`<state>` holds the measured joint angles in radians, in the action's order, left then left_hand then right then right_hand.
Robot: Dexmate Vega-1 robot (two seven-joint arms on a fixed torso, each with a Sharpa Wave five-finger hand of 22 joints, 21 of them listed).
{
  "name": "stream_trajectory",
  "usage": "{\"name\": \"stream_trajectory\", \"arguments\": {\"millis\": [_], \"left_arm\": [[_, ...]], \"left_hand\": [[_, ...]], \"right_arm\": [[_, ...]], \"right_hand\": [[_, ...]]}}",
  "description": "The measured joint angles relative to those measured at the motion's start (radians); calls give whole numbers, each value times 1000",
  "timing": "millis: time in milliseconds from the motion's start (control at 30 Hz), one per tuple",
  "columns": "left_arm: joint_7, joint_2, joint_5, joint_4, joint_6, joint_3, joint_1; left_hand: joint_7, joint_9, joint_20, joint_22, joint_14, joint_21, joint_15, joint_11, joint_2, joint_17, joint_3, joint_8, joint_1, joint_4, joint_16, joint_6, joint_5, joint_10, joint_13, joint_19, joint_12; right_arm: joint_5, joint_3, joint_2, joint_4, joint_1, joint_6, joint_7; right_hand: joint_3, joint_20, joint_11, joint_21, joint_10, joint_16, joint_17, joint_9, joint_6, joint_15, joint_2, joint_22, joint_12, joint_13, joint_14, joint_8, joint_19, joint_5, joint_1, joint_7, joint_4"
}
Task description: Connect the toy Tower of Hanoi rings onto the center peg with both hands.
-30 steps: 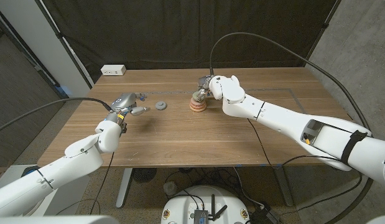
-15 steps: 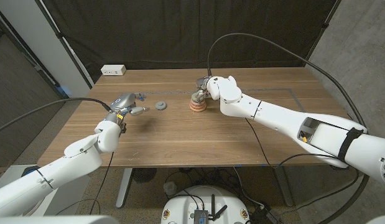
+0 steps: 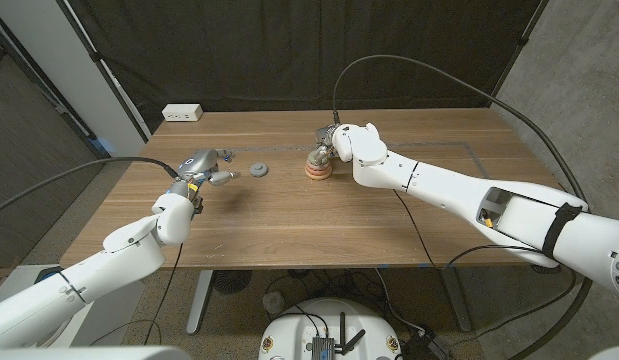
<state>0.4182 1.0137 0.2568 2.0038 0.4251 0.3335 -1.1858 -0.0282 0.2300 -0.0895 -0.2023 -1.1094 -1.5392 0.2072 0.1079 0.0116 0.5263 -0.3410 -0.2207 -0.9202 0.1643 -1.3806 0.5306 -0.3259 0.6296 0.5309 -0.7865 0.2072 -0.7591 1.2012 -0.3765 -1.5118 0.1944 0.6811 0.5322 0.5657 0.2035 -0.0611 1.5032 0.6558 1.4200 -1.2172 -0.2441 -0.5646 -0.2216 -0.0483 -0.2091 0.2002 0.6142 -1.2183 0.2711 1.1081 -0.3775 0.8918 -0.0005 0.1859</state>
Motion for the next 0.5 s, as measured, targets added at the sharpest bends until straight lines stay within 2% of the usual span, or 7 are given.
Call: {"name": "stream_trajectory", "arguments": {"millis": [267, 500], "left_arm": [[-1, 0, 0, 5, 5, 1, -2], [0, 0, 1, 9, 6, -1, -6]], "left_hand": [[0, 0, 0, 0, 0, 0, 0, -1, 0, 3, -1, 0, 0, -1, 0, 0, 0, 1, 0, 0, 0], [0, 5, 0, 0, 0, 0, 0, -1, 0, 4, -3, 0, 0, -3, 0, 0, 0, 1, 0, 0, 0]], "right_arm": [[8, 5, -5, 2, -3, 1, -3], [9, 10, -9, 2, -6, 1, 3]], "right_hand": [[-1, 0, 0, 0, 0, 0, 2, 1, 0, 0, 0, 0, 0, 0, 0, 0, 0, 1, 0, 0, -1], [-24, 0, -24, 0, -24, 0, -3, 1, 25, 0, 0, 0, -12, 0, 15, -28, -8, 1, 0, -25, -24]]}}
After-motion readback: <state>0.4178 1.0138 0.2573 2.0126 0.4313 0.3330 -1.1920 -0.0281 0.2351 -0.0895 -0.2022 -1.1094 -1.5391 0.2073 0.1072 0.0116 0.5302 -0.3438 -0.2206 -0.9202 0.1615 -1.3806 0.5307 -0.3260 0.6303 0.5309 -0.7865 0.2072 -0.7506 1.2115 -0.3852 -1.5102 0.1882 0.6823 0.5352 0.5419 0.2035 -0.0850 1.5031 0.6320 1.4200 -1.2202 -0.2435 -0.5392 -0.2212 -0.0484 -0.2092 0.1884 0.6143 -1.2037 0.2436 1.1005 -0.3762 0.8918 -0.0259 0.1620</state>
